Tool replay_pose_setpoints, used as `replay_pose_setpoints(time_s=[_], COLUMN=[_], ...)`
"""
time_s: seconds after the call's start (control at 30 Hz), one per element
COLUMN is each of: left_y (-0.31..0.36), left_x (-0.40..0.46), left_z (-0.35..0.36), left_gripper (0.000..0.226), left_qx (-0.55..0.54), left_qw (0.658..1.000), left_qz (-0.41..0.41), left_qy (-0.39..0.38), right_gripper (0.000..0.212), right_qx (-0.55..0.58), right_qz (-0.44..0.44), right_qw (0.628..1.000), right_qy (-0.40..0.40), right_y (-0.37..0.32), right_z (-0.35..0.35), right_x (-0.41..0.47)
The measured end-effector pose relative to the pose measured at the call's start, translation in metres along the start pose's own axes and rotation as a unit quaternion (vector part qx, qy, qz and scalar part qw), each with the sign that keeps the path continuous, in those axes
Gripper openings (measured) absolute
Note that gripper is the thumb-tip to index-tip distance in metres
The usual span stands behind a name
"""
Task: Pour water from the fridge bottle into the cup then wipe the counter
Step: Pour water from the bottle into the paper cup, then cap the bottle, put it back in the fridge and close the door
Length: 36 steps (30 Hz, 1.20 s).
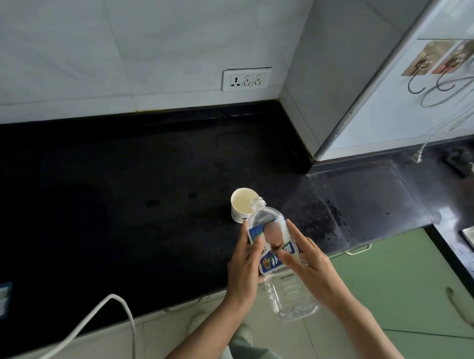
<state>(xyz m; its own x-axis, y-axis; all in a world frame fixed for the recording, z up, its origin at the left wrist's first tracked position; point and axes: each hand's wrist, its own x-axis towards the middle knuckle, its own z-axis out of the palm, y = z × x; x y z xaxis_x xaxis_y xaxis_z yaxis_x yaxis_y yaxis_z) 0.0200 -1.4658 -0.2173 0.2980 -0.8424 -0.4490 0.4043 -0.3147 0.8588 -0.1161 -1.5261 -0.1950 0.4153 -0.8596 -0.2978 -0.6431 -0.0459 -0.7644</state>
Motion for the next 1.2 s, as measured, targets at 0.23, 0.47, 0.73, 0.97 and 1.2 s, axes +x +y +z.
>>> replay_pose_setpoints(time_s=[0.23,0.47,0.73,0.97,1.2], left_y=[-0.001,0.007,0.024,0.038,0.04], left_x=[0.003,0.004,0.002,-0.004,-0.002], left_z=[-0.001,-0.003,-0.01,-0.036,-0.094], left_gripper=[0.047,0.049,0.055,0.061,0.083], left_qx=[-0.003,0.001,0.033,0.068,0.141], left_qw=[1.0,0.998,0.99,0.981,0.975], left_qz=[0.007,0.054,0.136,0.173,0.164], left_qy=[-0.005,-0.009,-0.019,-0.051,-0.052], right_gripper=[0.065,0.068,0.081,0.097,0.088], right_qx=[0.003,0.047,0.17,0.174,0.118], right_qz=[-0.012,-0.051,-0.092,-0.097,-0.143], right_qw=[1.0,0.997,0.981,0.98,0.982], right_qy=[0.001,0.022,0.029,-0.012,-0.041], right_y=[0.002,-0.001,-0.004,-0.016,-0.037], right_z=[0.001,0.002,0.002,0.006,0.037], right_x=[0.002,-0.001,0.002,0.014,0.033])
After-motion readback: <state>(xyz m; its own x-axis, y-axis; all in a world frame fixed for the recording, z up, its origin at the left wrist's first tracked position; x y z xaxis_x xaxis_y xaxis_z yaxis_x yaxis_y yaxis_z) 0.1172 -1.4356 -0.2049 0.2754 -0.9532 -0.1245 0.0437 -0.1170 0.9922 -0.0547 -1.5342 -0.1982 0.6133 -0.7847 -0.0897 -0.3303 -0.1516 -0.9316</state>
